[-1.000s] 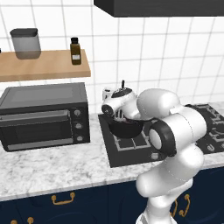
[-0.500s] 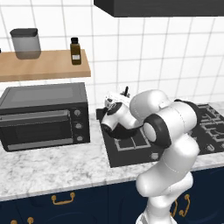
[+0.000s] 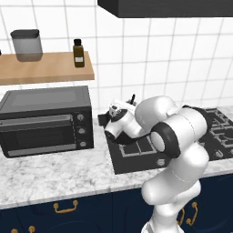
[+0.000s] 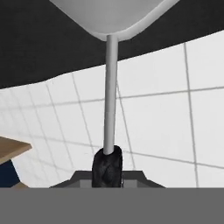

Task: Put the carrot and avocado in the pot. Retrieve the spatula and lightly stir the vegetables in the pot.

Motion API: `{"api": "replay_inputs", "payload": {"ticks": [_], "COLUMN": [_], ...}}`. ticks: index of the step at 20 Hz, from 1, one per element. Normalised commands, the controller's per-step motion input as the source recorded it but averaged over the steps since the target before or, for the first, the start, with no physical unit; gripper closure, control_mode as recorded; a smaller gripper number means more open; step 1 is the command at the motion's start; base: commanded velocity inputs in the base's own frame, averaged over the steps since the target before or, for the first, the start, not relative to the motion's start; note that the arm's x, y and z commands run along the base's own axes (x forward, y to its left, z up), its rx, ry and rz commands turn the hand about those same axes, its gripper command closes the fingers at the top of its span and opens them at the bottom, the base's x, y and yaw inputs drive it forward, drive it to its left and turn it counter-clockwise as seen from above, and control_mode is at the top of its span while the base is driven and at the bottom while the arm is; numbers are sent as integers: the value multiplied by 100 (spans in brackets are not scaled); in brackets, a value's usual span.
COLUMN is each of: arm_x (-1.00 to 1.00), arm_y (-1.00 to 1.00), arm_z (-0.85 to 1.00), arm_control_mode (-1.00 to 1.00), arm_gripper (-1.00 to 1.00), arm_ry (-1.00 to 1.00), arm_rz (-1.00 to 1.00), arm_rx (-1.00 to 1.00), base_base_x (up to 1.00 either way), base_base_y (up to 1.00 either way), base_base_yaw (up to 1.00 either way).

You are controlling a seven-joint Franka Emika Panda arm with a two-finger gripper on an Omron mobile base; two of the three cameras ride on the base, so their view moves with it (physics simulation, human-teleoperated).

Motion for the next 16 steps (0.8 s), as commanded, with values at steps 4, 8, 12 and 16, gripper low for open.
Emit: {"api": "replay_inputs", "payload": {"ticks": [4,8,12,16], "arm_x": [-35,0,0,15], "arm_y": [-3,-19,-28,-34], "arm_z": [-23,8,9,0], "arm_control_mode": [-100,-100,-100,-100], "arm_gripper": [100,100,100,100], "arm_ry": [38,25,22,0], "arm_rz": [-14,-16,-17,-21], "arm_rx": [0,0,-4,-24], "base_base_x": [0,0,0,0], "base_base_y": [0,0,0,0], "base_base_yaw": [0,0,0,0]}}
